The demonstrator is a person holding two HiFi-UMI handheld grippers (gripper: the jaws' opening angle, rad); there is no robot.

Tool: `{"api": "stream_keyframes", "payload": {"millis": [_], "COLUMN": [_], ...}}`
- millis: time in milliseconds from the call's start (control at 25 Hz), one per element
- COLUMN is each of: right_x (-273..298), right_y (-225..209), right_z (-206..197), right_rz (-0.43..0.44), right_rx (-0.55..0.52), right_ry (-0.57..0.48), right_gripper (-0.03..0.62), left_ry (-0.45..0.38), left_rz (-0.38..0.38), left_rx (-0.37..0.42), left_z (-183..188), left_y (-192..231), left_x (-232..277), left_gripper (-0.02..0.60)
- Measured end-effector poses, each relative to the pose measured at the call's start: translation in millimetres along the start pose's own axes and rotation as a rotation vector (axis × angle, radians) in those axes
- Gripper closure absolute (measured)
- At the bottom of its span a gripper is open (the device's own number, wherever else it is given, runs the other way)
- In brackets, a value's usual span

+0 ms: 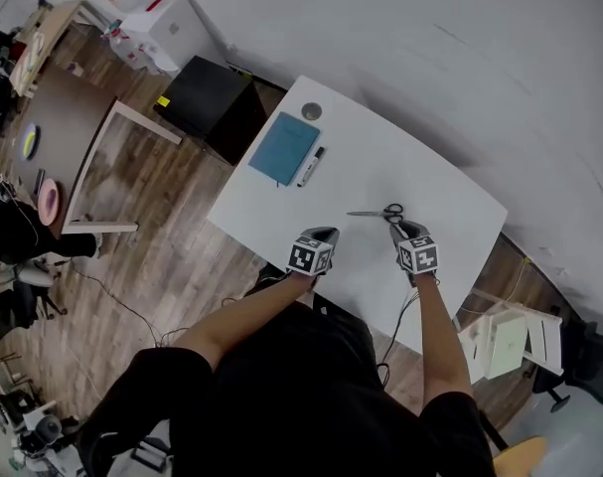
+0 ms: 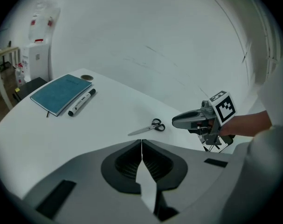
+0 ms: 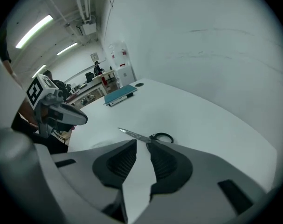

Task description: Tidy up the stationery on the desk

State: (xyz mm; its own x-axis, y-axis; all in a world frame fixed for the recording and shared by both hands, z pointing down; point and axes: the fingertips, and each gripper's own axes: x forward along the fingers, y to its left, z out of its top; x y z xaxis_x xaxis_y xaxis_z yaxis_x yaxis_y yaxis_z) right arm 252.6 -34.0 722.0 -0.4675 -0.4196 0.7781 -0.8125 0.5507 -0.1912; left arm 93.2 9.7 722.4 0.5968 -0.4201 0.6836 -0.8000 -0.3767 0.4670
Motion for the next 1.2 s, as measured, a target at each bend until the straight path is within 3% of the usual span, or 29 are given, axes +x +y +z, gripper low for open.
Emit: {"api": "stream_keyframes", "payload": {"millis": [120, 360, 720, 920, 1200], "right_x": [14, 37, 61, 66, 65], "right_y": [-13, -18, -17, -15, -10], "right_z": [3, 15, -11, -15, -19], "right_rz": [0.043, 0.112, 0.229, 0.277, 0.265], "right_rx": [-0.051, -0.295, -0.581, -0.56, -0.525], "right_ry": [0.038, 0.118, 0.277, 0.283, 0.281], "right_gripper": [0.5, 0.494, 0.464, 0.462, 0.468], "left_ry": [0.001, 0.008, 0.012, 0.006, 0.018], "left_rz": [0.007, 0.015, 0.034, 0.027, 0.031], "left_rx": [-0.026, -0.068, -0.091, -0.098, -0.078], "left_z": [1, 0, -2, -6, -5], "left_y": [-7, -18, -25, -24, -22], "left_x": [7, 27, 39, 37, 34], "left_gripper": [0.566, 0.568, 0.566, 0.568, 0.568]}}
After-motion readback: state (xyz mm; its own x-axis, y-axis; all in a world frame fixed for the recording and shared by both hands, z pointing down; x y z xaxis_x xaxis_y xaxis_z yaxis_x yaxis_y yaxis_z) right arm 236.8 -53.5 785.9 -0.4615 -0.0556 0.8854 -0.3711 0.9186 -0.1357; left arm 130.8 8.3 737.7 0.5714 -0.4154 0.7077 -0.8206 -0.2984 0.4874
